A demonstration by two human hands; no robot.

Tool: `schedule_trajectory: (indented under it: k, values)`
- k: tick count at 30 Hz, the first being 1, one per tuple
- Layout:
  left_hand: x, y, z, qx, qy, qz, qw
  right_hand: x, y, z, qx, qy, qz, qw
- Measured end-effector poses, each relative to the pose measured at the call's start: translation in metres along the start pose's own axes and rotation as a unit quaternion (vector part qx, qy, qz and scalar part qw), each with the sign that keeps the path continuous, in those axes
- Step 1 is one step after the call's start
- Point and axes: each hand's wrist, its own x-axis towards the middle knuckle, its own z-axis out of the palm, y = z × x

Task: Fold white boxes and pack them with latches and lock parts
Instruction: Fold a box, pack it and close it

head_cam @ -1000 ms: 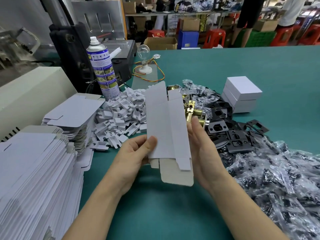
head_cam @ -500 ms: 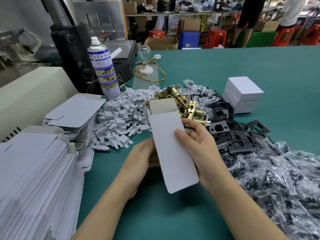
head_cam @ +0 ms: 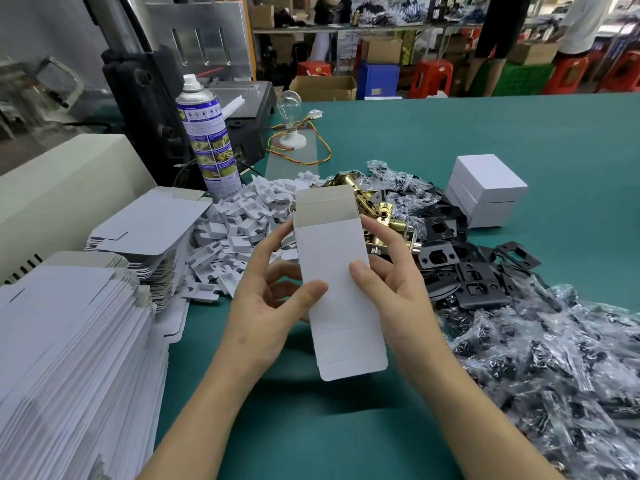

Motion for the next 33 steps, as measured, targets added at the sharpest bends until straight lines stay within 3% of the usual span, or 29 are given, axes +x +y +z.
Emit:
schedule_trajectory:
  k: [11,20,26,33]
  values:
    - [-0.004,0.002,-0.001,0.054,-0.056,-0.002,0.997,-0.001,-0.007,0.002,0.073,0.016,0.000,0.997]
    - [-0.007,0.004,-0.002,0.131,-0.089,0.026,0.987,-0.001,-0.007,-0.003,0.043,0.024,0.018,0.999]
    - [-0.008,0.004,0.002,0.038,-0.065,-0.040,0.996,-0.002,-0.007,-0.003,0.022,0.013,0.055,0.998]
    - [-0.006,0.007,0.006,0.010,-0.054,-0.080,0.995,-0.002,-0.010,-0.001,0.006,0.021,0.082,0.996]
